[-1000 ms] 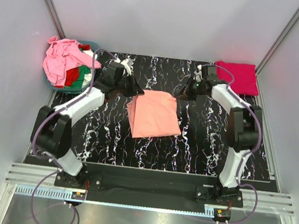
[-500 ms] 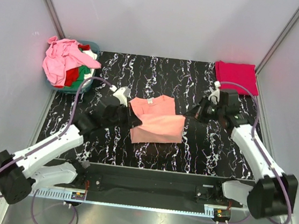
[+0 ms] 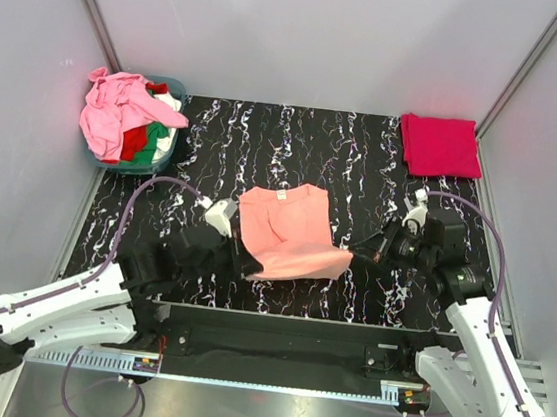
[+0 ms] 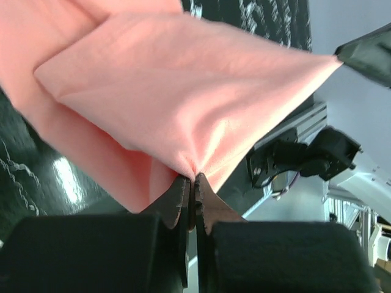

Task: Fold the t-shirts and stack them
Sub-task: Fold the tshirt

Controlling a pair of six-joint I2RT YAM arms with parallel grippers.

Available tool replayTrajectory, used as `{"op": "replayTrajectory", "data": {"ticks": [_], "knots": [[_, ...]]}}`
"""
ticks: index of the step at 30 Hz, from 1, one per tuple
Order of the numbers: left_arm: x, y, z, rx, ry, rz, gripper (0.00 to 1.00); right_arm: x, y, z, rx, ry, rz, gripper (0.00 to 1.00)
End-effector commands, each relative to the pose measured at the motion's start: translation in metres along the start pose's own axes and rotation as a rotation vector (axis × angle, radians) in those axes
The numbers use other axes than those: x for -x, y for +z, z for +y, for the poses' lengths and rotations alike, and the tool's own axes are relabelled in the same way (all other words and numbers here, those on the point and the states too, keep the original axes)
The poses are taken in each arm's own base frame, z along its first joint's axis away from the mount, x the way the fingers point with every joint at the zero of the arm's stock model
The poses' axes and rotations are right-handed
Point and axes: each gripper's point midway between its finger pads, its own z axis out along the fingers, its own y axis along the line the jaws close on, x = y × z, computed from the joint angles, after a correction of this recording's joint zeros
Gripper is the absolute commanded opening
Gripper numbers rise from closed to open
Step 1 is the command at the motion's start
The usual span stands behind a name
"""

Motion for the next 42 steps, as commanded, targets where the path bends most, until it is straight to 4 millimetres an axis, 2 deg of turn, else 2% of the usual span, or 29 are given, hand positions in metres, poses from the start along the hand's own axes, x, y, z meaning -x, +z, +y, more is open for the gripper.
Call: {"op": "replayTrajectory", "data": {"ticks": [1,3,8,14,19,21,26,31,35,38,39,40,41,42], "knots": [[0.000,-0.005,-0.002,0.038,-0.062,-0.058,0.03,-0.010,-0.005,-0.008,-0.037,0.019,0.009,0.00],[-0.009,-0.009,-0.004,0.052,-0.063,-0.038,0.03,-0.016,-0.007,-0.012,-0.043,0.021,0.022,0.00],[-0.014,-0.013,-0.005,0.094,-0.037,-0.043,0.02,-0.018,-0.010,-0.011,-0.036,0.025,0.015,0.00],[-0.009,-0.020,-0.002,0.161,-0.039,-0.058,0.01,0.000,-0.012,-0.001,-0.047,-0.002,-0.027,0.00],[0.008,-0.030,0.005,0.226,-0.025,-0.120,0.03,0.021,0.003,0.004,-0.052,-0.002,-0.021,0.00],[0.014,-0.030,0.006,0.241,-0.018,-0.140,0.06,0.028,0.015,0.001,-0.064,0.003,-0.002,0.00],[0.027,-0.021,0.014,0.272,0.005,-0.136,0.06,0.052,0.038,0.002,-0.077,-0.001,0.014,0.00],[0.049,-0.015,0.023,0.283,0.017,-0.152,0.06,0.070,0.055,0.004,-0.070,-0.009,0.016,0.00],[0.067,-0.007,0.030,0.297,0.021,-0.154,0.06,0.079,0.069,0.001,-0.078,-0.002,0.038,0.00],[0.077,0.000,0.034,0.297,0.015,-0.144,0.06,0.081,0.072,0.002,-0.082,-0.006,0.056,0.00],[0.079,0.002,0.034,0.297,0.020,-0.144,0.06,0.076,0.072,0.002,-0.069,-0.002,0.076,0.02],[0.079,0.004,0.033,0.295,0.026,-0.140,0.06,0.075,0.069,0.006,-0.050,-0.008,0.071,0.09],[0.079,0.007,0.035,0.301,0.025,-0.133,0.06,0.072,0.067,0.007,-0.041,-0.007,0.073,0.36],[0.078,0.009,0.034,0.295,0.026,-0.125,0.05,0.067,0.065,0.008,-0.030,-0.005,0.077,0.53]]}}
